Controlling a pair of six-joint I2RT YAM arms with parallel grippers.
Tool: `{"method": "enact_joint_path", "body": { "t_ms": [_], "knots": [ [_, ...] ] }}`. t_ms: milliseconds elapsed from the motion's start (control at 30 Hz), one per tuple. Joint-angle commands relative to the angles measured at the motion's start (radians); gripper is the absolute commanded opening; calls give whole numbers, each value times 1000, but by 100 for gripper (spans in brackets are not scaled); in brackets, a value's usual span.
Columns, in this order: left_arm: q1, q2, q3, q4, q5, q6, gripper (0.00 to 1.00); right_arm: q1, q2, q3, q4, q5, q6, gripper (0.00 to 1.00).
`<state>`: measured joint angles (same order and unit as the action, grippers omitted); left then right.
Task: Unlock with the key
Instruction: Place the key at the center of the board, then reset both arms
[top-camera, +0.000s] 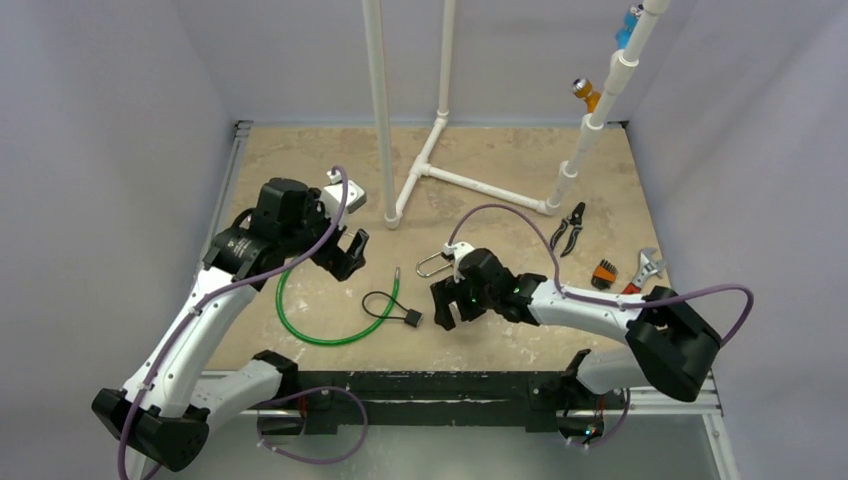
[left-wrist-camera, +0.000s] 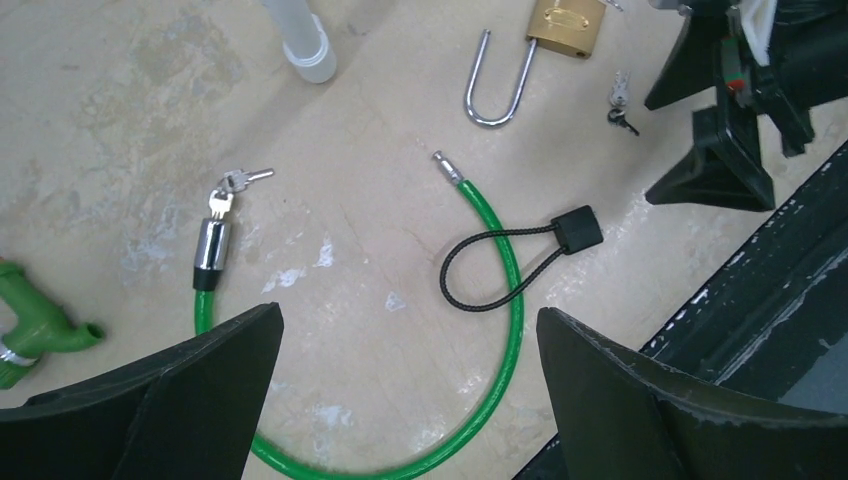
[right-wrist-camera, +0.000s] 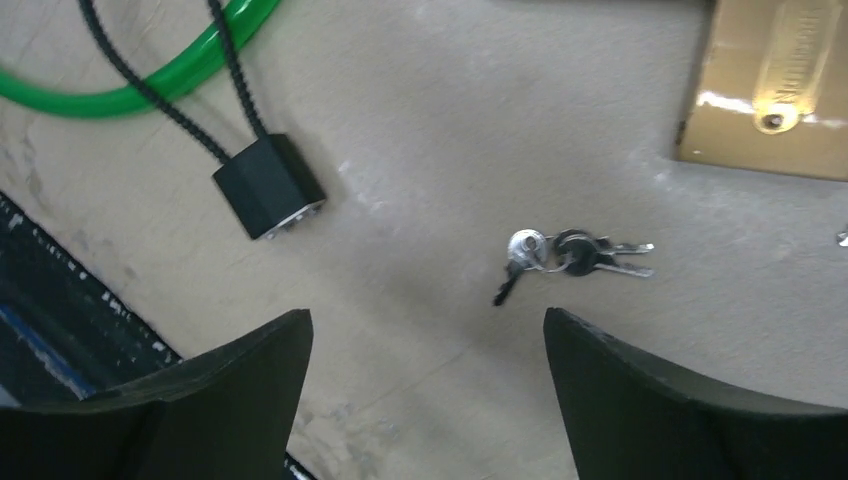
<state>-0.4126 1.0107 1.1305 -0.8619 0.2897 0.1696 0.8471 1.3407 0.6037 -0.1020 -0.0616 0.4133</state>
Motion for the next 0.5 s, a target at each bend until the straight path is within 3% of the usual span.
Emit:
{"method": "enact_joint_path", "body": {
  "t_ms": [0, 100, 167, 300, 400, 467],
  "knots": [
    [7, -14, 24, -25, -116, 12, 100, 46, -63, 81, -76, 34, 4, 98],
    [30, -19, 6, -30, -164, 15, 100, 26, -170, 125, -91, 86, 44, 99],
    [76, -33, -31, 12, -164, 18, 100, -56, -214, 177, -116, 98, 36, 99],
    [277, -54, -77, 155, -98, -21, 100, -267, -278, 216, -42, 103, 41, 99],
    [438, -56, -144, 299, -14, -62, 100, -379, -307, 200, 61, 213, 68, 99],
    [478, -37, -199, 402, -34, -61, 100, -445, -306, 185, 123, 314, 81, 99]
  ]
}}
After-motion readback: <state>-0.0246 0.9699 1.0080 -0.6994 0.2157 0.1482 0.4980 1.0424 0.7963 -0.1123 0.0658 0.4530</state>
